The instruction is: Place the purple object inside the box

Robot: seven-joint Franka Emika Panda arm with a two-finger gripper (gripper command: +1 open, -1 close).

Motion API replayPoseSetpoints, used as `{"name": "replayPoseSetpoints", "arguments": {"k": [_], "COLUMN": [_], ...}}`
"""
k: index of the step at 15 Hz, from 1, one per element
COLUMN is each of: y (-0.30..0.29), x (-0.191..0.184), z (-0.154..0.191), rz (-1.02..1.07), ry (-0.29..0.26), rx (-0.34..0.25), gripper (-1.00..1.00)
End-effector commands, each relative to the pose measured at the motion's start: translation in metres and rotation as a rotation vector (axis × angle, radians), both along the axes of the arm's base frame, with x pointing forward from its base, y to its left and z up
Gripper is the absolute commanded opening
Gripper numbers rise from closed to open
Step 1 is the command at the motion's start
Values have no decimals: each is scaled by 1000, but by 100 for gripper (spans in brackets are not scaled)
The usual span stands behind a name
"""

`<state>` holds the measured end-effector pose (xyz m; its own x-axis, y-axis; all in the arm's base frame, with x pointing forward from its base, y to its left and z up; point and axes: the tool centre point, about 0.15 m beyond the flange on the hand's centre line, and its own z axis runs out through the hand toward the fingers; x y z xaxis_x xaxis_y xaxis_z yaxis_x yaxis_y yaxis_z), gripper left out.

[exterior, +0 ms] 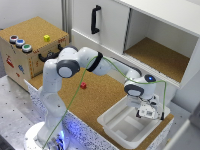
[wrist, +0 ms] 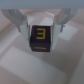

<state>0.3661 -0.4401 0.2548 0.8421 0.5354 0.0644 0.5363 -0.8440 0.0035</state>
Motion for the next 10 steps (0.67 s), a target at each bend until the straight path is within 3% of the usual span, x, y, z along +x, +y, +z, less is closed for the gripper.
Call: {"name": "replayPoseSetpoints", "arguments": {"k": [1,2,6,10], "y": [-14,-11,-2,3], "x": [28,28,25,15], "z": [-17,-16,0,42], "rz": [65,56,17,-42], "ry": [102,98,67,0], "rx": [73,70,55,51], "gripper": [-100,100,100,100]}}
